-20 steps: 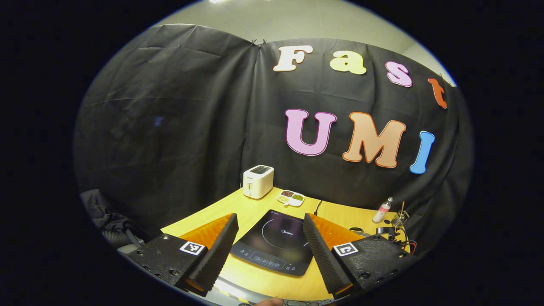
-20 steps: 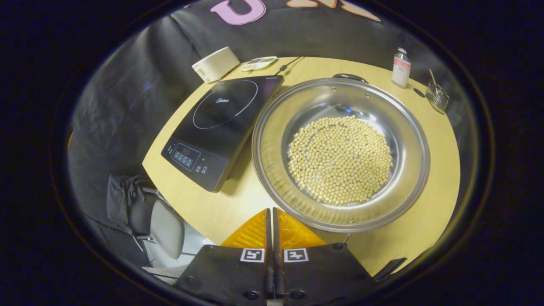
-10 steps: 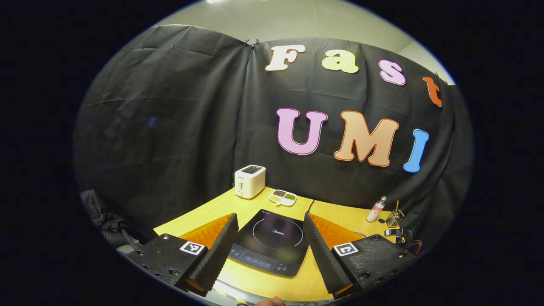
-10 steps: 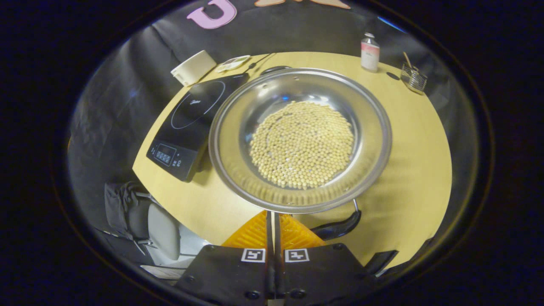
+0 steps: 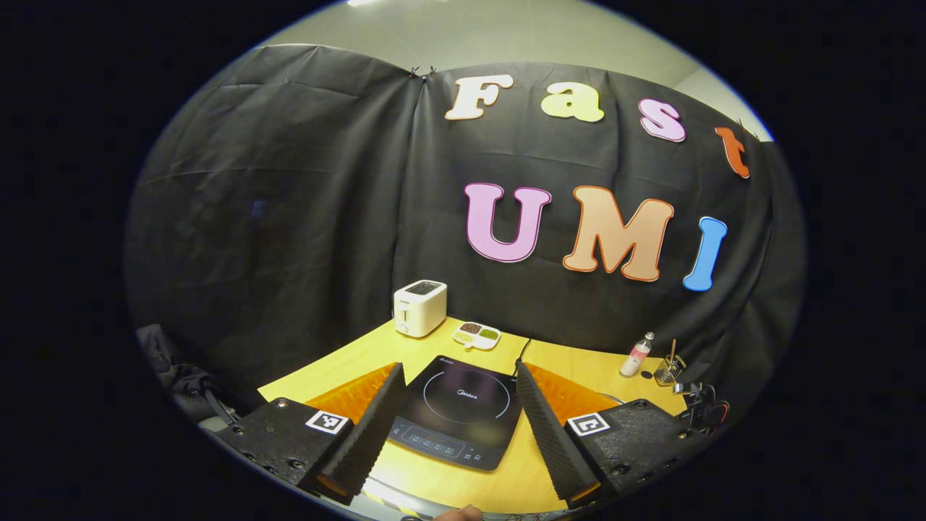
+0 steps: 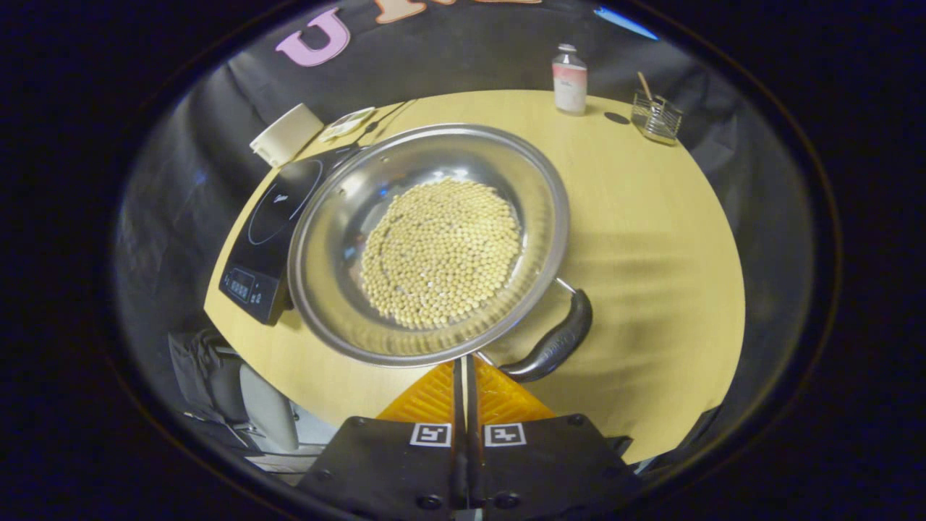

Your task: First push the handle of the pot to place it horizontally, then grasp the pot with both hands and set it on the induction cooktop.

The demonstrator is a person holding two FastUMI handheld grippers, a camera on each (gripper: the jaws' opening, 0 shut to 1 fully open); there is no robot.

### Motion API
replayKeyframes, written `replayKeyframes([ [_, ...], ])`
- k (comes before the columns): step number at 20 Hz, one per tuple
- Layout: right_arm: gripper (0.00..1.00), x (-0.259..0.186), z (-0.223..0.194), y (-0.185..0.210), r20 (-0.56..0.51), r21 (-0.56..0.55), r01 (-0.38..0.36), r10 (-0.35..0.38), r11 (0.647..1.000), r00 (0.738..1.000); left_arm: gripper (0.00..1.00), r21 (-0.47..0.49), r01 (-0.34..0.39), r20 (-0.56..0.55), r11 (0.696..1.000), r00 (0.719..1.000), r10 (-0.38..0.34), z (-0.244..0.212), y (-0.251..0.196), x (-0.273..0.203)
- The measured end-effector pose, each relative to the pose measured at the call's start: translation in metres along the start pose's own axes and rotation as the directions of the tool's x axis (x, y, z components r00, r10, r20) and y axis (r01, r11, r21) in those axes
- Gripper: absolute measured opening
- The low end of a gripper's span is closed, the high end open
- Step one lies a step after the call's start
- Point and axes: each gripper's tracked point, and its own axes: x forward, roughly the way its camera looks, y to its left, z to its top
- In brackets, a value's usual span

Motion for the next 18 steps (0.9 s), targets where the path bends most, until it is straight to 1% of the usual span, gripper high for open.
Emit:
replayKeyframes([
  [1, 0.02, 0.000, 0.004, -0.007, 0.003, 0.012, 0.008, -0.008, 1.000, 1.000, 0.94, 0.004, 0.001, -0.004, 1.000, 1.000, -0.001, 0.000, -0.003, 0.001],
  [2, 0.00, 0.001, 0.007, -0.013, 0.007, 0.023, 0.014, -0.014, 1.000, 1.000, 0.94, 0.008, 0.004, -0.006, 1.000, 1.000, -0.004, -0.001, -0.005, 0.002],
  [3, 0.00, 0.001, 0.011, -0.019, 0.011, 0.031, 0.021, -0.021, 0.999, 1.000, 0.94, 0.010, 0.006, -0.005, 1.000, 1.000, -0.006, 0.000, -0.007, 0.004],
  [4, 0.03, 0.002, 0.015, -0.024, 0.017, 0.036, 0.027, -0.028, 0.999, 0.999, 0.94, 0.012, 0.011, -0.005, 1.000, 1.000, -0.011, 0.000, -0.010, 0.005],
  [5, 0.03, 0.003, 0.020, -0.029, 0.021, 0.043, 0.032, -0.033, 0.999, 0.999, 0.94, 0.015, 0.017, -0.007, 1.000, 1.000, -0.017, 0.000, -0.014, 0.009],
  [6, 0.00, 0.003, 0.023, -0.033, 0.025, 0.055, 0.036, -0.037, 0.998, 0.999, 0.94, 0.018, 0.024, -0.010, 1.000, 1.000, -0.024, -0.001, -0.018, 0.011],
  [7, 0.00, 0.003, 0.027, -0.037, 0.029, 0.066, 0.038, -0.040, 0.997, 0.999, 0.94, 0.021, 0.034, -0.010, 0.999, 0.999, -0.034, -0.001, -0.024, 0.014],
  [8, 0.03, 0.004, 0.029, -0.040, 0.033, 0.075, 0.039, -0.041, 0.996, 0.999, 0.94, 0.028, 0.044, -0.013, 0.999, 0.999, -0.044, -0.002, -0.029, 0.017],
  [10, 0.03, 0.005, 0.034, -0.046, 0.038, 0.088, 0.043, -0.046, 0.995, 0.998, 0.94, 0.036, 0.069, -0.013, 0.997, 0.998, -0.068, -0.002, -0.040, 0.024],
  [12, 0.03, 0.007, 0.041, -0.051, 0.043, 0.103, 0.056, -0.061, 0.993, 0.997, 0.94, 0.035, 0.095, -0.021, 0.995, 0.995, -0.095, -0.004, -0.050, 0.033],
  [13, 0.00, 0.007, 0.044, -0.053, 0.045, 0.111, 0.062, -0.067, 0.992, 0.997, 0.94, 0.034, 0.110, -0.029, 0.993, 0.994, -0.109, -0.006, -0.054, 0.038],
  [14, 0.03, 0.005, 0.045, -0.054, 0.049, 0.119, 0.064, -0.070, 0.991, 0.996, 0.94, 0.034, 0.127, -0.035, 0.991, 0.991, -0.126, -0.008, -0.058, 0.044],
  [15, 0.03, 0.004, 0.047, -0.054, 0.057, 0.128, 0.064, -0.071, 0.990, 0.996, 0.94, 0.037, 0.145, -0.042, 0.989, 0.989, -0.143, -0.011, -0.062, 0.049],
  [18, 0.02, -0.002, 0.050, -0.059, 0.083, 0.174, 0.105, -0.121, 0.979, 0.989, 0.95, 0.031, 0.228, -0.099, 0.973, 0.969, -0.224, -0.032, -0.077, 0.070],
])
